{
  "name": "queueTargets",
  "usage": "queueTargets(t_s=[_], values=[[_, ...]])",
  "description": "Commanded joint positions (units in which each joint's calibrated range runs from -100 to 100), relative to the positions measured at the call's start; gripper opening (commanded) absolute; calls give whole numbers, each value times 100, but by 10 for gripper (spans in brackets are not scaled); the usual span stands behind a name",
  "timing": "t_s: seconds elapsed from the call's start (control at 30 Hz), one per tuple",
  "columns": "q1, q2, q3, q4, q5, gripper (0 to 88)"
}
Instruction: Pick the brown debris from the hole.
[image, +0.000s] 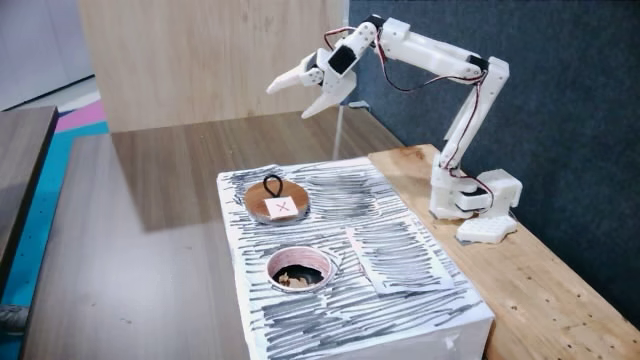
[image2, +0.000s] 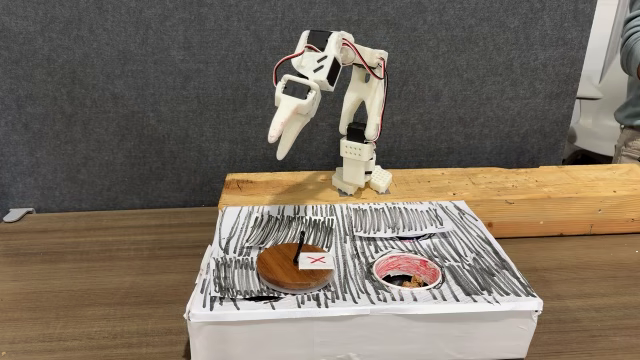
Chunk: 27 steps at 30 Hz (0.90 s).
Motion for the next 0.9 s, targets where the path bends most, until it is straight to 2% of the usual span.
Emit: queueTargets(t_s=[0.0, 0.23, 0.4, 0.67, 0.77, 0.87], values=[[26, -165, -59, 13, -31, 64], [40, -98, -50, 30, 16, 55], [-18, -107, -15, 105, -21, 9], [-33, -140, -59, 97, 73, 19], [-194, -191, -104, 97, 301, 53], [-567, -191, -32, 105, 520, 135]])
